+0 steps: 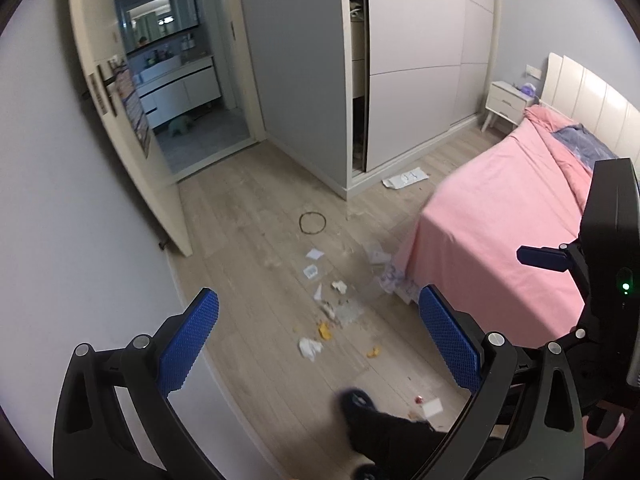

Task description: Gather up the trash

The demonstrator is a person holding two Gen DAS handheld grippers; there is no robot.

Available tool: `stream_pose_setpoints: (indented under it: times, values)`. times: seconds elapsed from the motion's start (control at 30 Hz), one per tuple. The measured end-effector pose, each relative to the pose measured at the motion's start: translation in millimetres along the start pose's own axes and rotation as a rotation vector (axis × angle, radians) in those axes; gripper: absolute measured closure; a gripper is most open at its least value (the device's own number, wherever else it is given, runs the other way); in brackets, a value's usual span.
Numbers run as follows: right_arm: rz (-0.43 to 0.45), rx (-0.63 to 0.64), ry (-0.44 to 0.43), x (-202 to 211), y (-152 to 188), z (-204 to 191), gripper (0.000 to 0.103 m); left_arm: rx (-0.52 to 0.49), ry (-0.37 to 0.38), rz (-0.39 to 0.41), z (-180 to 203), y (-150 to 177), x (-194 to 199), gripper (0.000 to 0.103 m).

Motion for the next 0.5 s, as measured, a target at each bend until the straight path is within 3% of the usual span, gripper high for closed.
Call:
stream_pose_setpoints:
  times: [0.27,0.5]
  values:
    - [0.024,-0.059,-0.006,-75.0,-125.9,19.1,0.007,-0.073,-0.001,-0.021,-68.2,-101.4,-97.5,0.006]
    - [-0.001,-0.085,0.03,-125.4,-206.2,23.8,0.007,-0.088,0.026,0.005,-116.5,-181.6,-164.8,0.006]
Point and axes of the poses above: each gripper's, at about its wrist camera, not at the fingertips, and x roughly against the way its jaws point, z to its right, y to its underside, the point moved 2 cm from there along -x, roughly the way its jaws point, and after that the axes turned 3 degrees about -y, right-handed, at the moved point
